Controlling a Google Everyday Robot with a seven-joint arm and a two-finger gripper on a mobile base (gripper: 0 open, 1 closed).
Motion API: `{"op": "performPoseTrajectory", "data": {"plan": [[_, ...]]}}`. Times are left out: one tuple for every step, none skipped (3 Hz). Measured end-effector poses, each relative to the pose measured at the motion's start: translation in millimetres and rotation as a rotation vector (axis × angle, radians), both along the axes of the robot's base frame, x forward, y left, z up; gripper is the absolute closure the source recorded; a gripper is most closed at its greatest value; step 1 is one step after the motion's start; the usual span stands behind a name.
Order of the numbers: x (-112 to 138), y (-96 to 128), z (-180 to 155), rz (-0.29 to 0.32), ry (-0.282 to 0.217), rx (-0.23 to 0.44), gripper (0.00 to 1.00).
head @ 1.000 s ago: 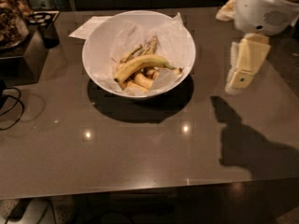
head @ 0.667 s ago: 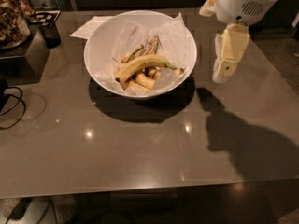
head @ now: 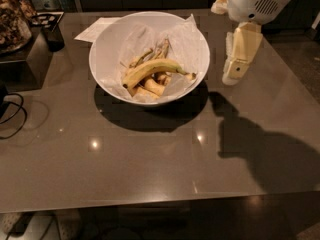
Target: Pick banana from white bowl
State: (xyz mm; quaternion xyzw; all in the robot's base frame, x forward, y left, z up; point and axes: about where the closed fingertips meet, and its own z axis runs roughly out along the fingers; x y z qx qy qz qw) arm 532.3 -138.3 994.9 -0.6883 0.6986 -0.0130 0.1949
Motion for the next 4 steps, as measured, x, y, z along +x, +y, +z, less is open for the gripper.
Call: {"op": "performPoseTrajectory", "data": {"plan": [[19.6,17.1,2.8,0.041,-0.007,0.011,0.00],[35.7,43.2,-3.5,0.109,0.004,0.007,0.13],[45.6,64.0,-15.0,0.160,0.022,-0.008,0.21],[53.9,79.2,-24.5,0.197,0.037,-0.026,0.22]]}}
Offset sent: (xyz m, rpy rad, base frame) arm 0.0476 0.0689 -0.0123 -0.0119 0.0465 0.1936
